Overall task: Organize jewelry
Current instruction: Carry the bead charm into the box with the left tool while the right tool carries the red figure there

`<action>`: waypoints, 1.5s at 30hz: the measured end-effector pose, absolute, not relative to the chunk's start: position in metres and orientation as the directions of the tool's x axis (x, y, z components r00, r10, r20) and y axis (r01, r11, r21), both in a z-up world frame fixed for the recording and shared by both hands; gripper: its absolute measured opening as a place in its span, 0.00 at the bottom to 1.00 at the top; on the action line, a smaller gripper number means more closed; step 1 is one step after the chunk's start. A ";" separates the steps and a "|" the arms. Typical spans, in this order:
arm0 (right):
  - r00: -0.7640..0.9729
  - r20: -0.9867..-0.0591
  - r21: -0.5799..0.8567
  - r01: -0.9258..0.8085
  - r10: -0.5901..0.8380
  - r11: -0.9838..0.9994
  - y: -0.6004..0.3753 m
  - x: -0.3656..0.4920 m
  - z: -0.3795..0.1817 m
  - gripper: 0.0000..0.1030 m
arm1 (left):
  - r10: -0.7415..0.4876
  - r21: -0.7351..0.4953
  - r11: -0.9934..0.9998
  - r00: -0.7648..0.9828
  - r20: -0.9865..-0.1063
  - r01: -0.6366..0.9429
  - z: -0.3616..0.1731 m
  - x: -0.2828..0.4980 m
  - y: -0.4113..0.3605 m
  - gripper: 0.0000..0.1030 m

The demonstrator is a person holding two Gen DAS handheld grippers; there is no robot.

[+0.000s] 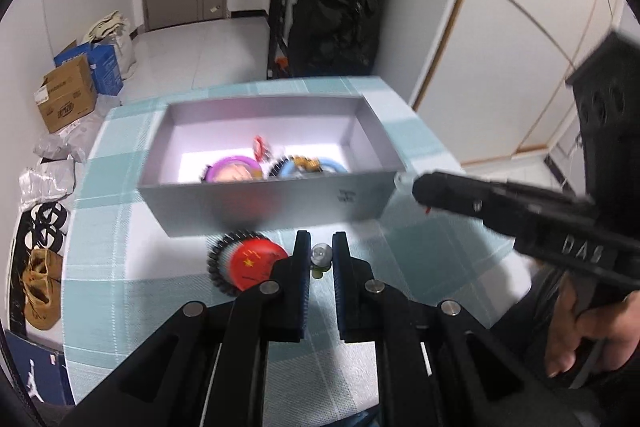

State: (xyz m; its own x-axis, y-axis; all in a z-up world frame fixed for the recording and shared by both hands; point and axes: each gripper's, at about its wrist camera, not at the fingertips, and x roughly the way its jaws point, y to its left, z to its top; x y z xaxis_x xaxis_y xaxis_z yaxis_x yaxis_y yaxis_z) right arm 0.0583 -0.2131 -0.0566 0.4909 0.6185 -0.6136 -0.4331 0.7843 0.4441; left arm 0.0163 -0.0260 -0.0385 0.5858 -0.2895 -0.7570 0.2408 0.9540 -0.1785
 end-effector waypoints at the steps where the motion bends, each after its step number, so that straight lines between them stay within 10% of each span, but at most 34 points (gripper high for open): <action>1: 0.491 -0.610 0.446 -0.435 0.622 0.782 -0.212 0.060 -0.056 0.17 | -0.292 -0.188 0.954 0.590 -0.752 0.233 -0.037 0.020 -0.024 0.06; 45: 0.418 -0.548 0.549 -0.474 0.724 0.689 -0.187 0.148 -0.060 0.18 | -0.350 -0.360 0.927 0.571 -0.742 0.101 -0.056 0.124 0.020 0.06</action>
